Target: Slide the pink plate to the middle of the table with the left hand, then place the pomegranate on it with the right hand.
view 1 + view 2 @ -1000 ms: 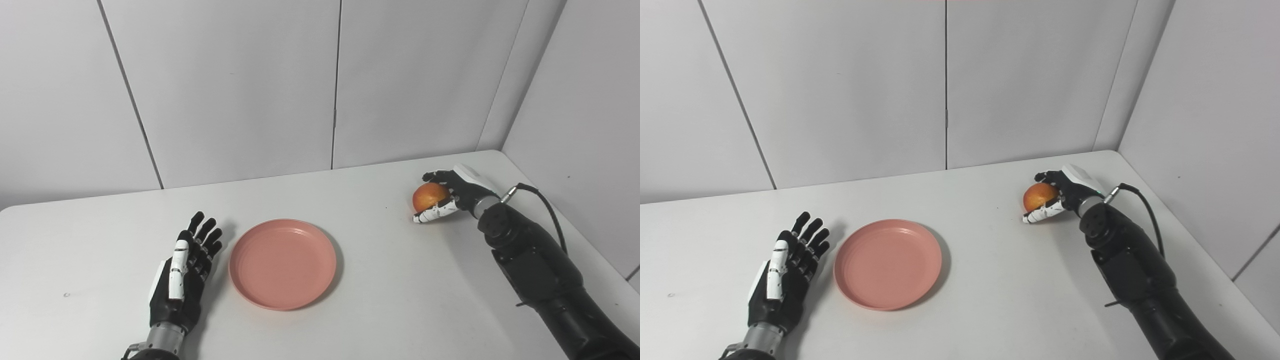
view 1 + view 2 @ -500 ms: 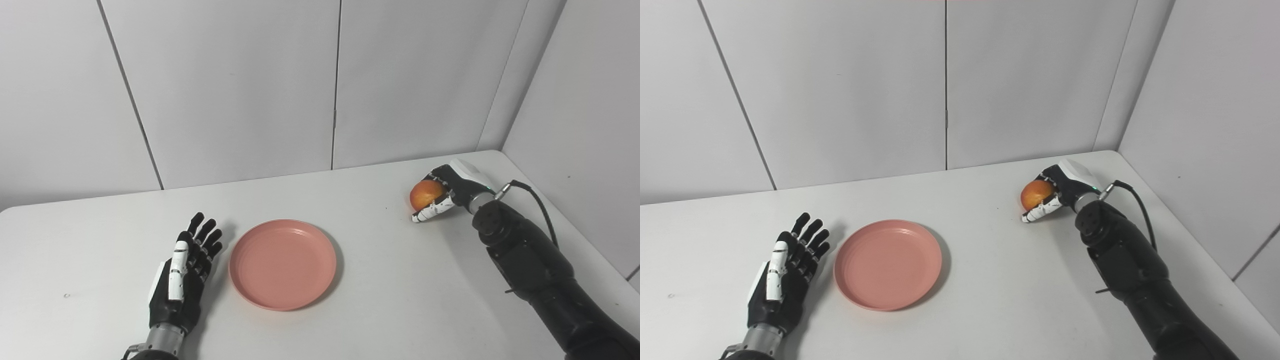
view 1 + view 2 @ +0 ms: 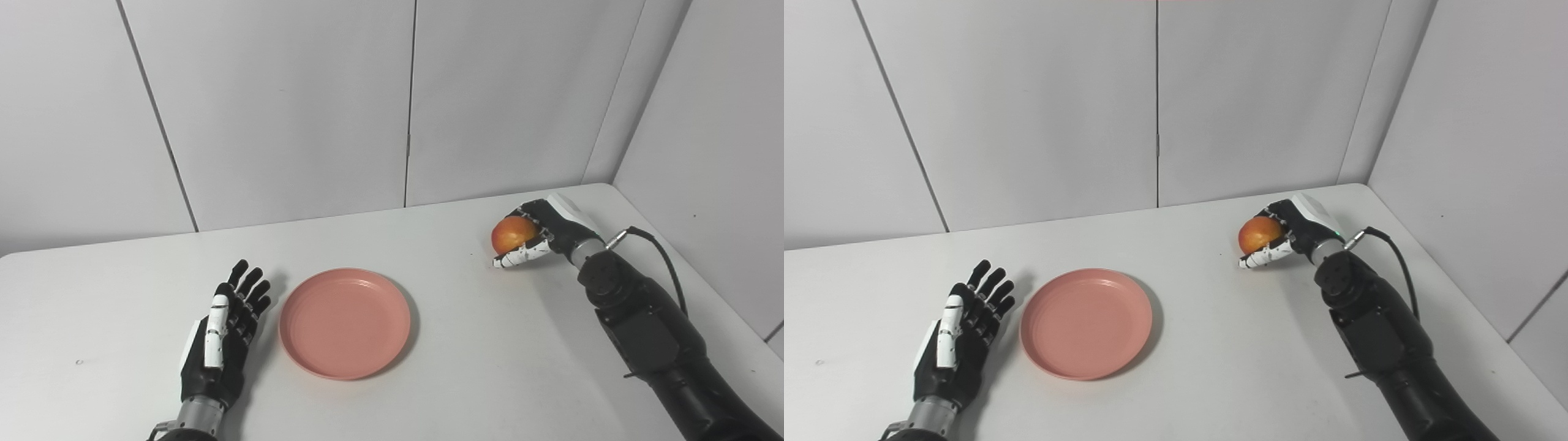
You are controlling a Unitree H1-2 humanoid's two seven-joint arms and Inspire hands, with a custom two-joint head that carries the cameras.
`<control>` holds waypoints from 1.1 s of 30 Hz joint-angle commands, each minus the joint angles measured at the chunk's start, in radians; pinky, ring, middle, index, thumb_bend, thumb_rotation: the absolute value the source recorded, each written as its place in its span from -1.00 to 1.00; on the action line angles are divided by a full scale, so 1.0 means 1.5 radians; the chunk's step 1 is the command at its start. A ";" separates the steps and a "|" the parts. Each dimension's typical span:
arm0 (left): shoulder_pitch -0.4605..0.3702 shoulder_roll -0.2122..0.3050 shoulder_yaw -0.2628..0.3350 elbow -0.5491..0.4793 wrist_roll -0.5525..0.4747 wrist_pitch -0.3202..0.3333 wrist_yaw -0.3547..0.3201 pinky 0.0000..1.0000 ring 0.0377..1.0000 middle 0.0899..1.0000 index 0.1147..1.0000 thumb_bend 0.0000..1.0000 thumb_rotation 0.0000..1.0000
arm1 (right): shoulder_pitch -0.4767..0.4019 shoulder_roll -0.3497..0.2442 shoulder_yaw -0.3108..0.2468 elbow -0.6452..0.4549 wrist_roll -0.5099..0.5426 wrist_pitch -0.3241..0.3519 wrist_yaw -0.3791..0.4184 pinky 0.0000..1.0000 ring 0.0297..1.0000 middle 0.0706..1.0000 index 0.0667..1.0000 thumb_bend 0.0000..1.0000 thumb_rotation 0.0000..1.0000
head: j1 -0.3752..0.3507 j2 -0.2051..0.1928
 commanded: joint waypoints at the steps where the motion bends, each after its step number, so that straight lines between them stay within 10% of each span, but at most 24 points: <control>1: 0.020 0.002 -0.001 0.014 0.010 0.020 0.009 0.89 0.86 0.87 0.86 -0.23 1.00 | -0.017 -0.013 -0.012 -0.055 0.005 0.001 -0.002 -0.20 -0.13 -0.07 -0.10 0.02 -0.72 | 0.003 0.001; 17: 0.023 -0.012 -0.013 0.007 0.036 0.017 0.022 0.93 0.88 0.89 0.86 -0.24 1.00 | -0.016 0.050 0.042 -0.253 -0.028 0.026 0.035 -0.14 -0.07 -0.05 -0.10 0.03 -0.73 | 0.045 0.000; 33: 0.028 -0.035 -0.019 -0.008 0.058 0.028 0.048 0.85 0.82 0.84 0.80 -0.19 1.00 | -0.043 0.166 0.131 -0.224 -0.095 -0.015 0.024 -0.21 -0.14 -0.06 -0.10 0.03 -0.72 | 0.095 0.007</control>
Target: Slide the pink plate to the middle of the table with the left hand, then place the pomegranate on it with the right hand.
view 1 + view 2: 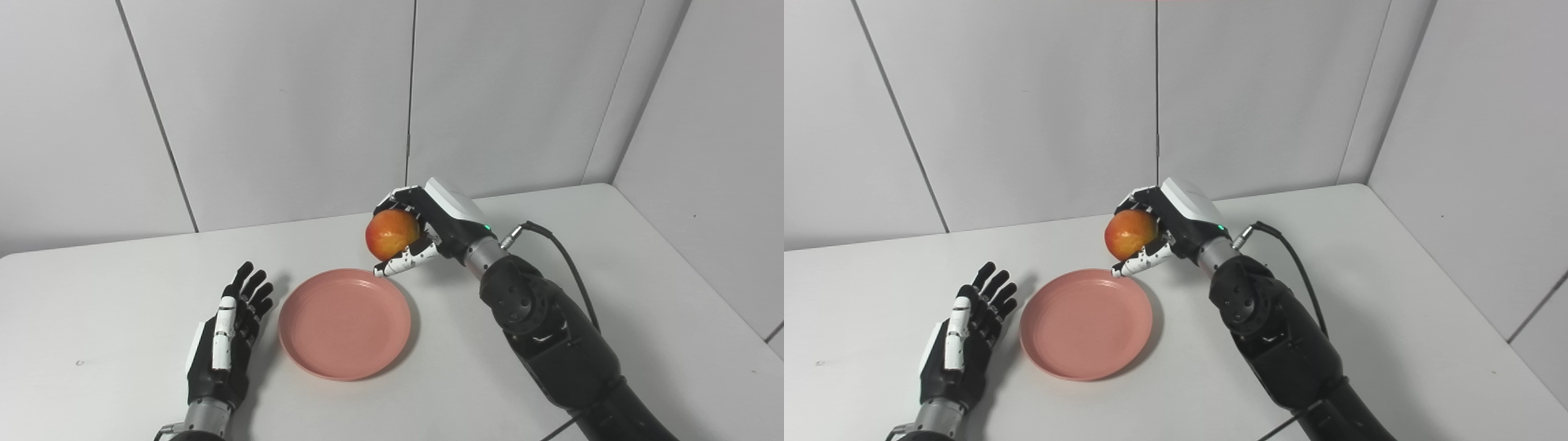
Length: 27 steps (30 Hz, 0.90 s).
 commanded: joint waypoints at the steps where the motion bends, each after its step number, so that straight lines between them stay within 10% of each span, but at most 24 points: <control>1: 0.020 -0.010 -0.007 0.005 0.013 0.030 0.015 0.84 0.81 0.83 0.79 -0.17 1.00 | -0.031 0.007 0.003 0.000 -0.008 -0.047 -0.025 -0.26 -0.18 -0.09 -0.10 0.03 -0.72 | 0.011 0.001; 27: 0.019 -0.052 -0.021 0.000 0.039 0.030 0.049 0.83 0.82 0.82 0.80 -0.16 1.00 | 0.021 0.106 0.067 0.139 -0.039 -0.141 -0.101 -0.34 -0.22 -0.08 -0.10 0.03 -0.73 | 0.131 0.019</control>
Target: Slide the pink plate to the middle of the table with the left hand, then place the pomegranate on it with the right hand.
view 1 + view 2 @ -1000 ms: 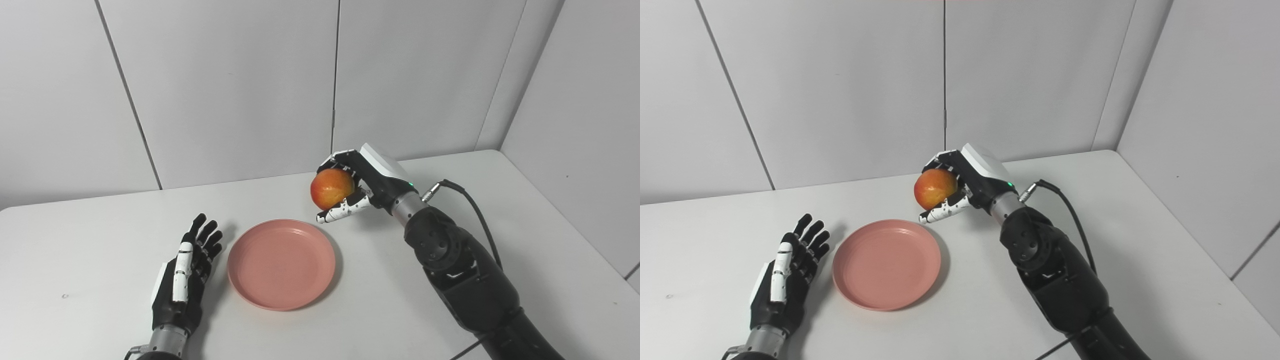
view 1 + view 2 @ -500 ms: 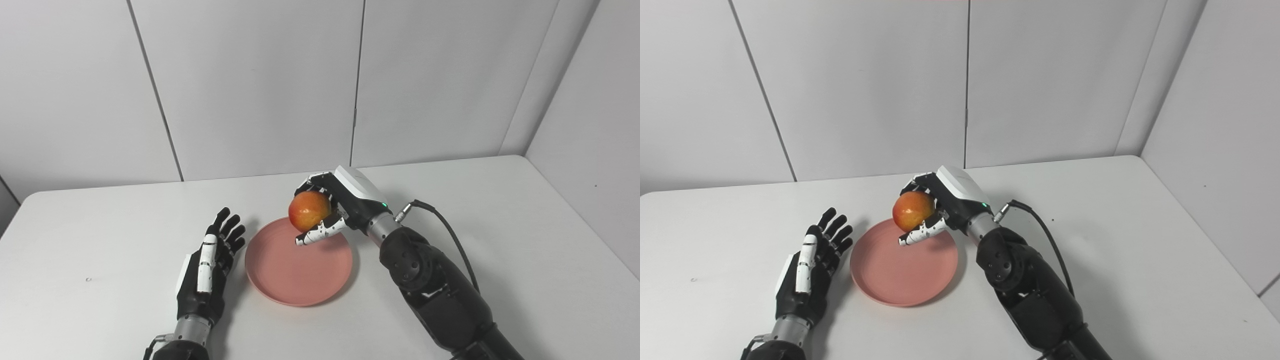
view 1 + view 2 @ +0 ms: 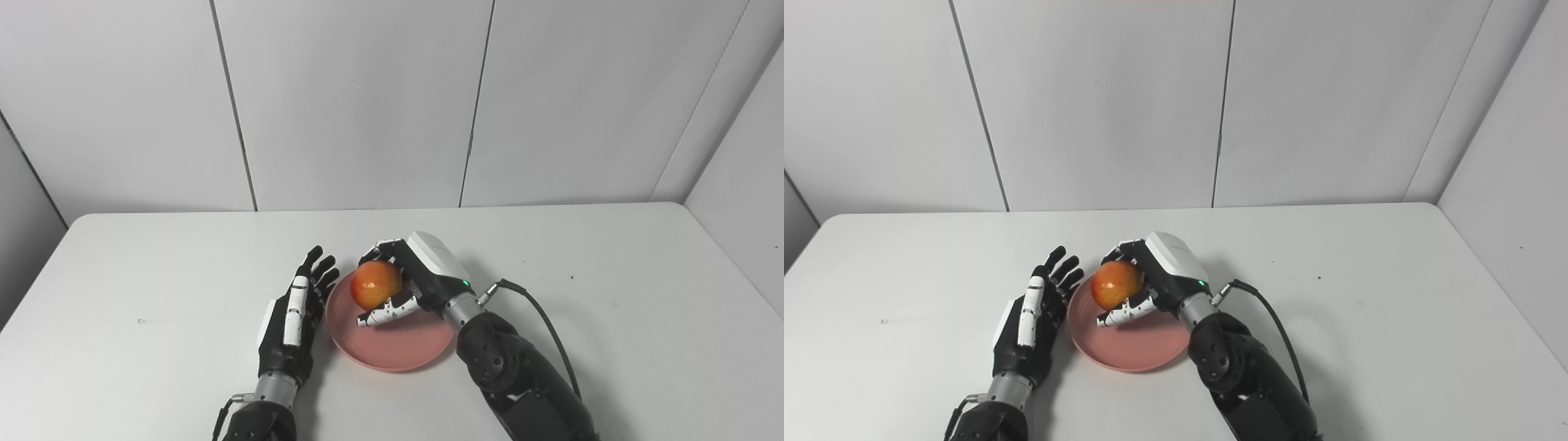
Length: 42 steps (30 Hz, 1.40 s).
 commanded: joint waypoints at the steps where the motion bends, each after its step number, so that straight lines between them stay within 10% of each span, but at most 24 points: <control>1: 0.012 -0.005 -0.003 0.008 0.003 0.029 0.006 0.83 0.82 0.82 0.80 -0.16 1.00 | -0.012 0.002 -0.001 -0.004 -0.004 -0.034 -0.023 -0.34 -0.22 -0.08 -0.10 0.03 -0.73 | 0.000 0.001; 26: 0.007 -0.006 -0.005 0.000 0.005 0.046 0.015 0.81 0.81 0.81 0.80 -0.16 1.00 | 0.006 -0.011 0.008 0.018 -0.033 -0.030 -0.030 -0.26 -0.10 0.04 -0.09 0.03 -0.71 | 0.011 0.023; 31: 0.007 -0.005 -0.006 -0.002 0.007 0.048 0.017 0.80 0.82 0.82 0.80 -0.15 1.00 | 0.010 -0.016 0.012 0.000 -0.049 -0.010 -0.006 0.11 0.32 0.44 0.42 0.56 -0.50 | 0.010 0.025; 42: 0.007 -0.005 -0.006 -0.003 0.005 0.048 0.017 0.81 0.81 0.81 0.79 -0.16 1.00 | 0.020 -0.013 -0.001 -0.036 -0.046 0.012 0.031 0.37 0.60 0.74 0.81 0.80 -0.31 | 0.009 0.026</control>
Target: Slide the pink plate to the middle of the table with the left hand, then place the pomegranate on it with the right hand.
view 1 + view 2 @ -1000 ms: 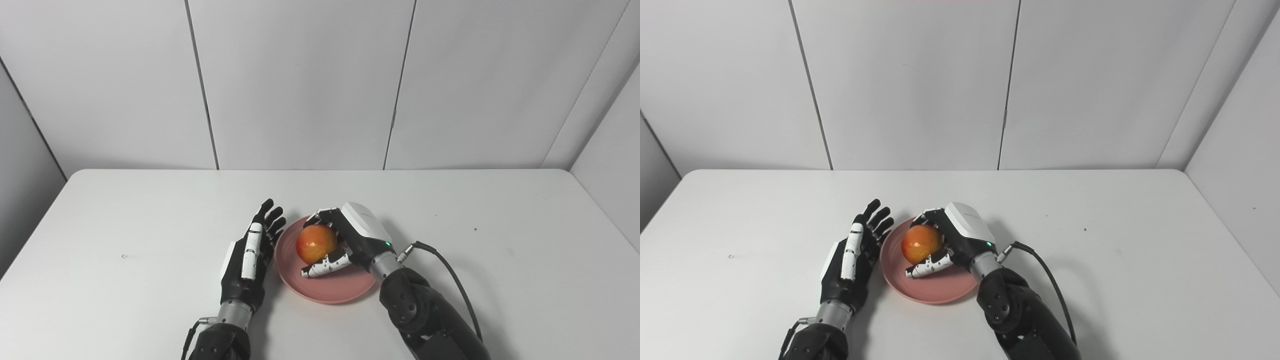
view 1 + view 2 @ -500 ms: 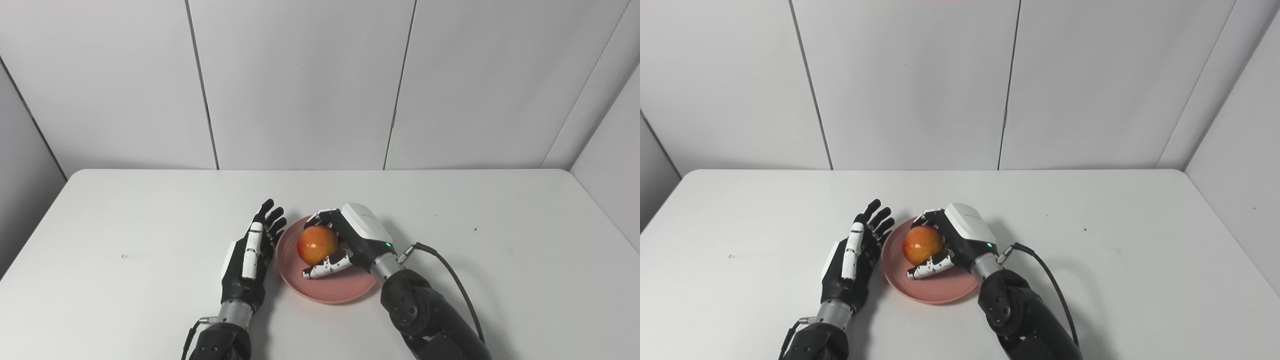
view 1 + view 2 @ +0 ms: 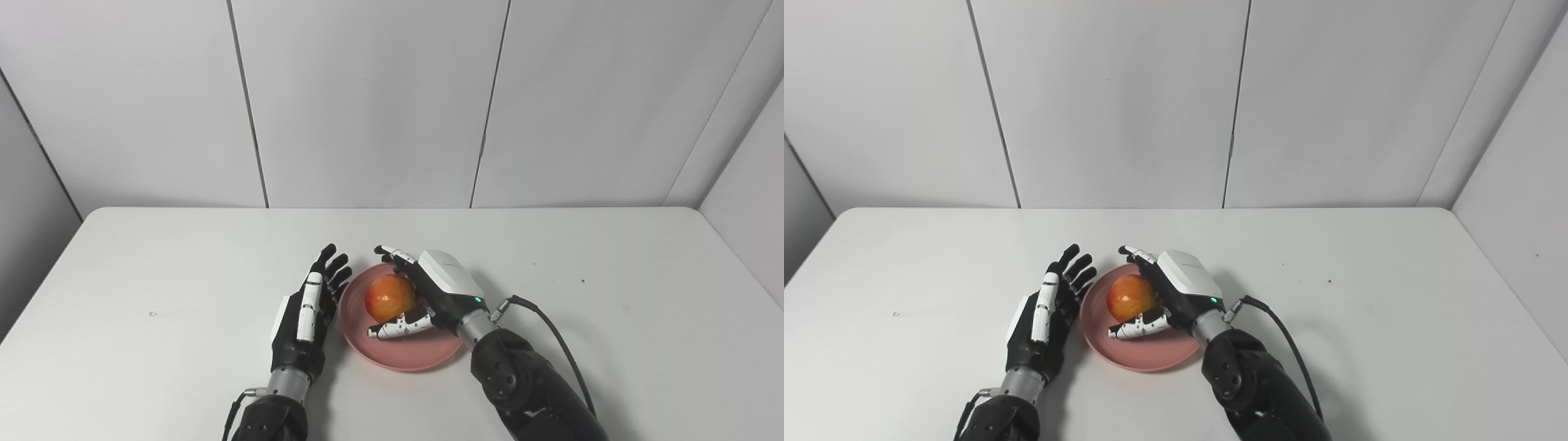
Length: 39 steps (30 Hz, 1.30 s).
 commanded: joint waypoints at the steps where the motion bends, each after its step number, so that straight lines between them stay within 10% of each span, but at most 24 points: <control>1: 0.007 0.000 -0.001 0.005 0.002 0.033 0.004 0.81 0.81 0.81 0.79 -0.16 1.00 | -0.005 0.000 -0.007 -0.021 0.000 0.010 0.001 0.38 0.60 0.75 0.82 0.81 -0.30 | -0.001 0.003; 29: 0.004 0.005 0.001 0.007 0.001 0.037 0.002 0.81 0.80 0.82 0.81 -0.15 1.00 | 0.043 -0.002 -0.127 -0.256 0.062 0.047 0.024 0.56 0.71 0.78 0.84 0.85 -0.06 | -0.010 -0.002; 39: 0.005 0.008 0.002 0.008 -0.002 0.030 -0.003 0.82 0.79 0.83 0.81 -0.14 1.00 | 0.110 0.026 -0.181 -0.227 0.097 0.028 -0.055 0.57 0.70 0.75 0.80 0.82 0.41 | -0.013 -0.002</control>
